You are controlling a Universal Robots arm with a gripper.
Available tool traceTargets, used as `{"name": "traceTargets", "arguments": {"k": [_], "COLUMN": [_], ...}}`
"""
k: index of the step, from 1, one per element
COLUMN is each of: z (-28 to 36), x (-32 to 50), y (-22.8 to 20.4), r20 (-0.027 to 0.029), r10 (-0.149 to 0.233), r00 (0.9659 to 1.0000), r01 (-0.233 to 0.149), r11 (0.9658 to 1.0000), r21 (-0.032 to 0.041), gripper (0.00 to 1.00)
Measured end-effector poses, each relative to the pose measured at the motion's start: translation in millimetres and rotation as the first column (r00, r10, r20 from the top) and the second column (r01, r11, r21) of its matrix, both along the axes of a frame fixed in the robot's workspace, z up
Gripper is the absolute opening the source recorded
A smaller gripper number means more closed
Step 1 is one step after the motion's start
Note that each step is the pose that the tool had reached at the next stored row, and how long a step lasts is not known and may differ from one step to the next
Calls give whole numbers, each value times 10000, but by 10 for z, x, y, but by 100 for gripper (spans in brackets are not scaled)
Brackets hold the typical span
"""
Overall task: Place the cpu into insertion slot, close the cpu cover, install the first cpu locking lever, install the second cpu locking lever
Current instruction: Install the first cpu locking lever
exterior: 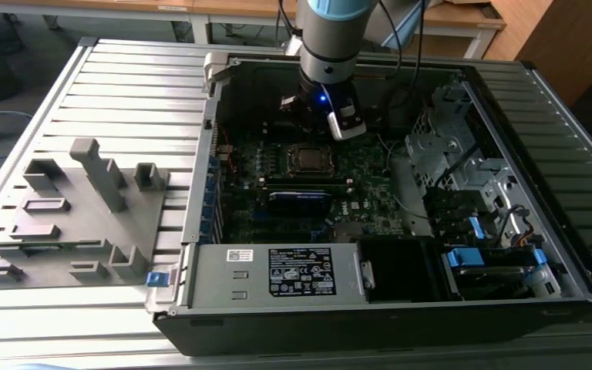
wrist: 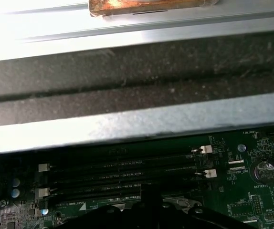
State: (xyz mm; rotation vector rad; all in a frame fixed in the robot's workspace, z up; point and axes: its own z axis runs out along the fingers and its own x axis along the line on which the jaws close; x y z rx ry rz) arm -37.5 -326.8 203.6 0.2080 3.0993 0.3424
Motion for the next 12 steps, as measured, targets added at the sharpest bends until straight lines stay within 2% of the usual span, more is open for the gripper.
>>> {"name": "traceTargets", "arguments": {"k": [12], "z": [-16], "x": [1], "y": [0], "r20": [-1], "r10": [0], "r00": [10000], "r01": [0], "r11": [10000], "r21": [-2], "gripper": [11]}}
